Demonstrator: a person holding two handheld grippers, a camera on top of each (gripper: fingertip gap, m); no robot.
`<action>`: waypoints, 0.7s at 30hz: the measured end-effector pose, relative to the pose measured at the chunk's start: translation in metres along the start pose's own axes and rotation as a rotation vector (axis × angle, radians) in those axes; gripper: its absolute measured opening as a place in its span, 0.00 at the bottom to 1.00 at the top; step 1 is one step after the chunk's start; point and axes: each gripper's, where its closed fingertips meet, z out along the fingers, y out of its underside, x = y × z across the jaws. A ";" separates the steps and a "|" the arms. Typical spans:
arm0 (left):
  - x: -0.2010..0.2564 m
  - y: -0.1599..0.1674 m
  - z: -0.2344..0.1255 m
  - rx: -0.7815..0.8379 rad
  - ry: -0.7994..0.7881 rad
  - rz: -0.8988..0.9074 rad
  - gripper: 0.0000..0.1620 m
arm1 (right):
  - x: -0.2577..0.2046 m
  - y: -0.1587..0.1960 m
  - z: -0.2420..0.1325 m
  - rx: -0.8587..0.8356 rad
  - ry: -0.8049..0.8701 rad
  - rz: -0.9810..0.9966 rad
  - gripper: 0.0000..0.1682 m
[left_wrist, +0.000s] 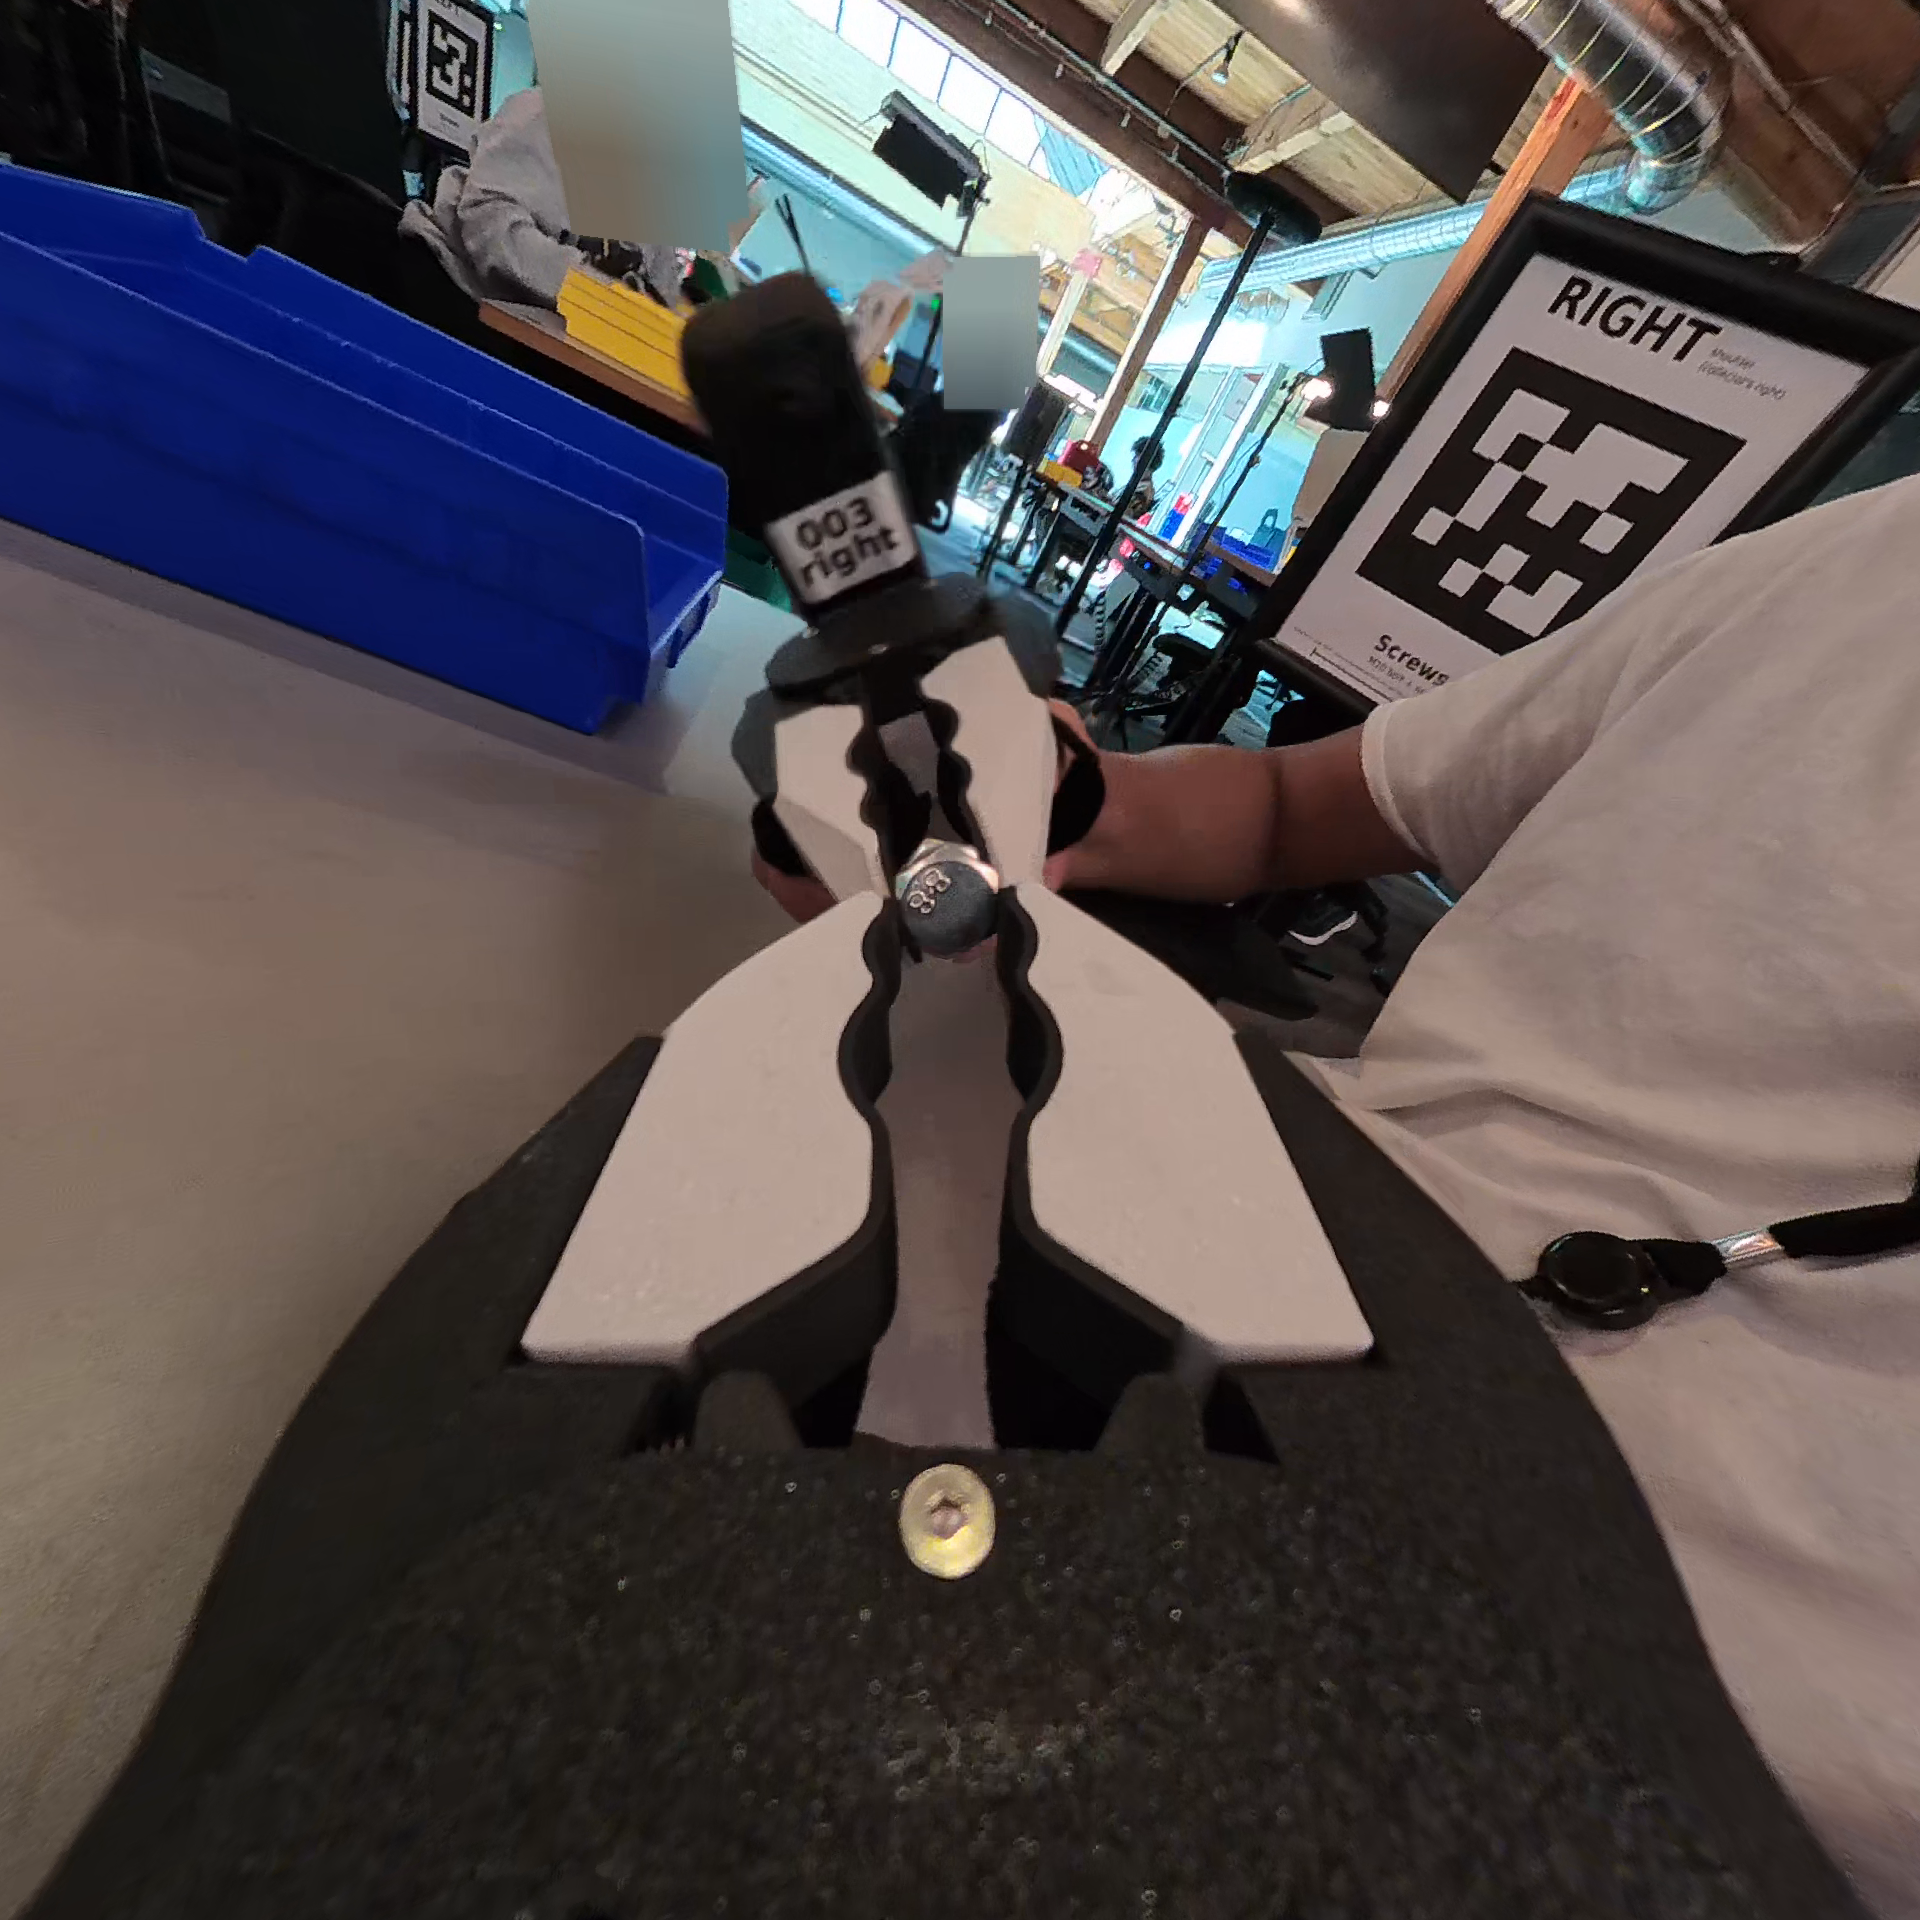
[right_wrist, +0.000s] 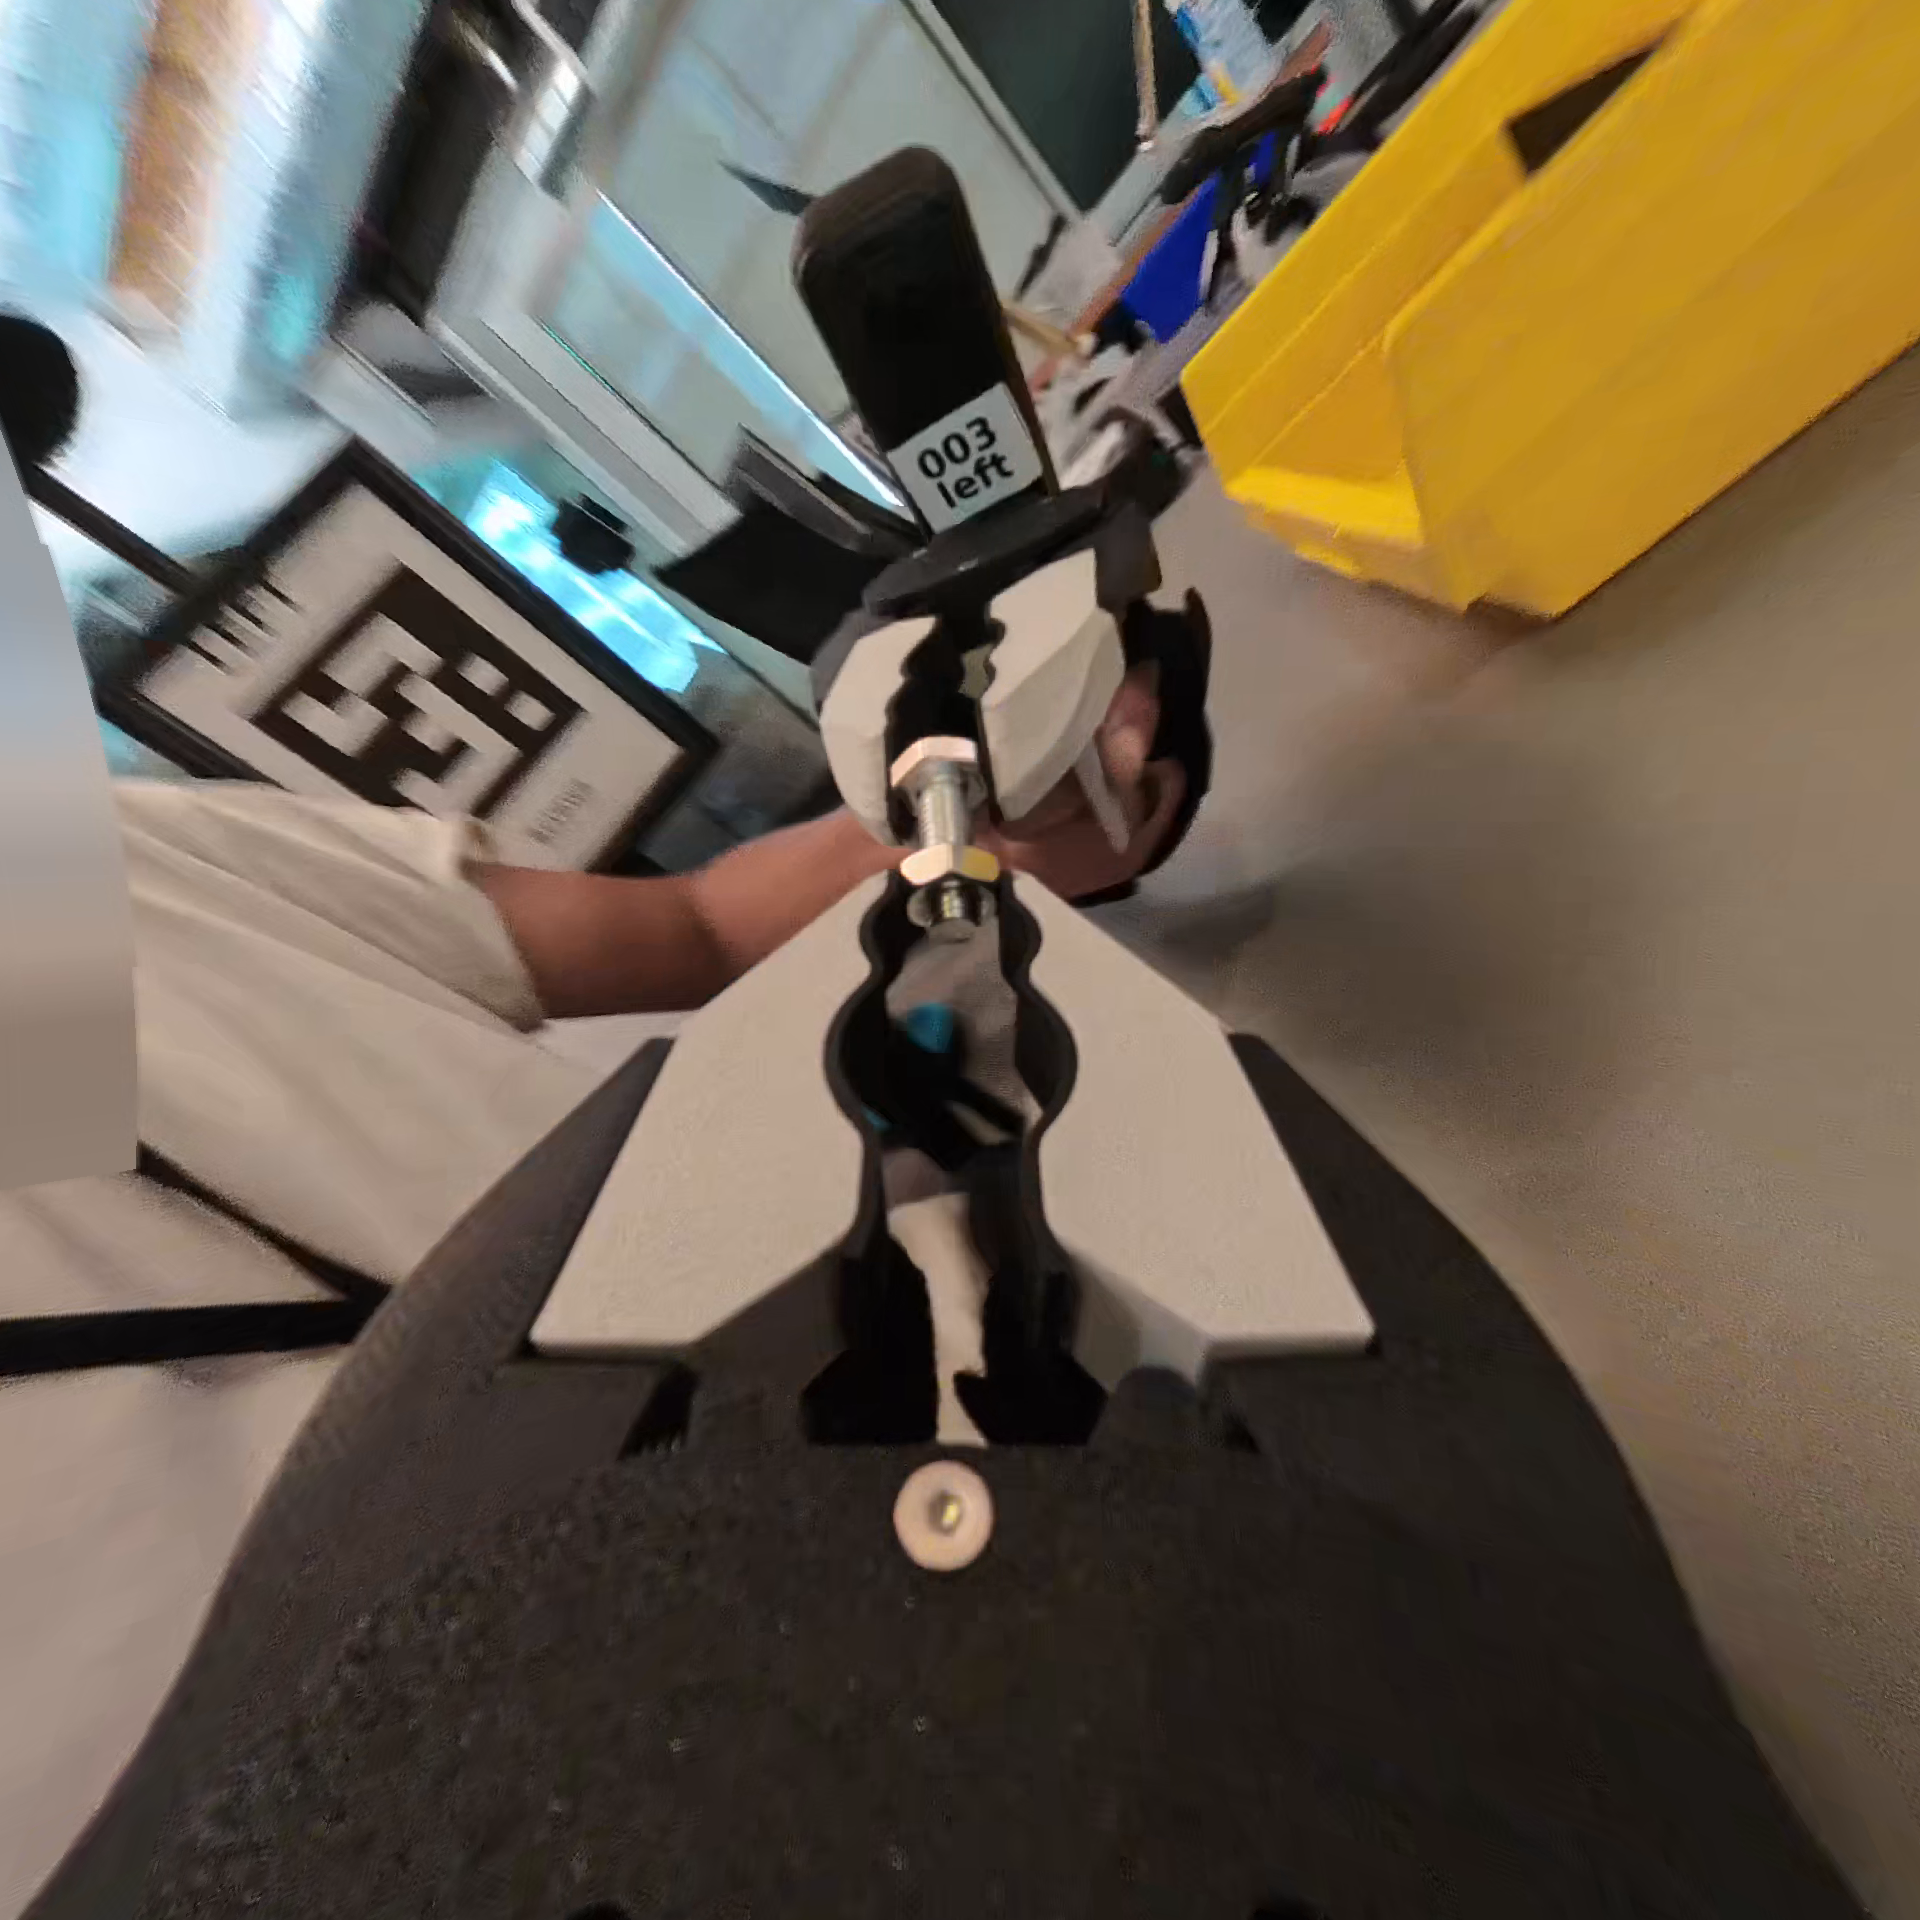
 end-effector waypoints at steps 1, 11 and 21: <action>-0.003 0.001 0.000 -0.009 -0.012 -0.002 0.11 | 0.002 0.000 0.000 0.014 -0.034 0.064 0.10; -0.011 -0.011 -0.010 0.068 -0.036 -0.049 0.11 | 0.042 0.001 -0.008 -0.130 0.654 -0.779 0.31; 0.002 -0.009 -0.001 0.063 0.035 -0.071 0.11 | 0.023 -0.025 -0.010 -0.175 1.197 -1.639 0.24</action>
